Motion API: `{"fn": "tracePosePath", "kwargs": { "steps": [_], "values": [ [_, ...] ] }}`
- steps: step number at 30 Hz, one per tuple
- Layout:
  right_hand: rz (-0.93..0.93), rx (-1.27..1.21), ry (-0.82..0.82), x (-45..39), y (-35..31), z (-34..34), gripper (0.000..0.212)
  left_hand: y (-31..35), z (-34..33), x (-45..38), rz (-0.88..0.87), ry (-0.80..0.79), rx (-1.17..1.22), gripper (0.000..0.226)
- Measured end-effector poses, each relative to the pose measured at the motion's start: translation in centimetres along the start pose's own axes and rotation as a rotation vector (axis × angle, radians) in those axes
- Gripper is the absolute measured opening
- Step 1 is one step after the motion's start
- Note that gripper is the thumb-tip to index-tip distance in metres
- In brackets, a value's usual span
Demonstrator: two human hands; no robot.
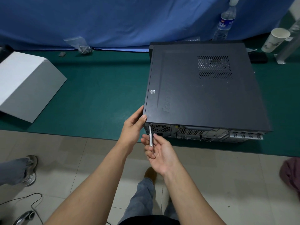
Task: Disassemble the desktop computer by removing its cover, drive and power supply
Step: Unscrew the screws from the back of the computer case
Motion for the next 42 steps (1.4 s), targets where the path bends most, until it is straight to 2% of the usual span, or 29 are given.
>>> {"fn": "tracePosePath", "kwargs": {
  "steps": [4, 10, 15, 19, 22, 27, 35, 39, 42],
  "values": [
    [-0.001, -0.022, -0.004, 0.0, 0.2, 0.1, 0.023, 0.1, 0.0, 0.1, -0.008, -0.002, -0.006, 0.038],
    [0.07, -0.018, 0.105, -0.5, 0.8, -0.3, 0.005, 0.2, -0.1, 0.1, -0.004, 0.002, -0.011, 0.037],
    [0.09, 0.006, 0.073, -0.7, 0.7, -0.5, 0.008, 0.3, -0.1, 0.2, 0.002, -0.004, -0.002, 0.039],
    [0.002, -0.018, -0.028, -0.1, 0.4, -0.1, 0.027, 0.2, 0.0, 0.2, 0.012, 0.0, -0.003, 0.039],
    [-0.02, -0.028, -0.068, 0.1, 0.4, 0.1, 0.024, 0.2, 0.0, 0.2, 0.011, -0.001, -0.009, 0.039],
    [0.005, -0.032, -0.047, 0.1, 0.7, 0.1, 0.019, 0.2, -0.1, 0.2, 0.004, 0.0, -0.018, 0.039],
    [0.093, -0.03, 0.09, 0.0, 0.9, -0.5, 0.01, 0.3, -0.1, 0.2, 0.004, 0.003, -0.013, 0.038],
    [0.048, -0.047, 0.041, 0.1, 0.9, -0.6, 0.01, 0.2, -0.1, 0.2, 0.009, 0.007, -0.005, 0.038],
    [-0.001, -0.062, -0.013, 0.3, 0.6, -0.4, 0.025, 0.1, 0.0, 0.2, 0.015, 0.016, -0.002, 0.039]
  ]
}}
Point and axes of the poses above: each hand's wrist, its own x-axis away from the middle knuckle, its own z-axis out of the back of the hand, y = z × x, the point moved 4 cm from there along -x, towards the middle knuckle
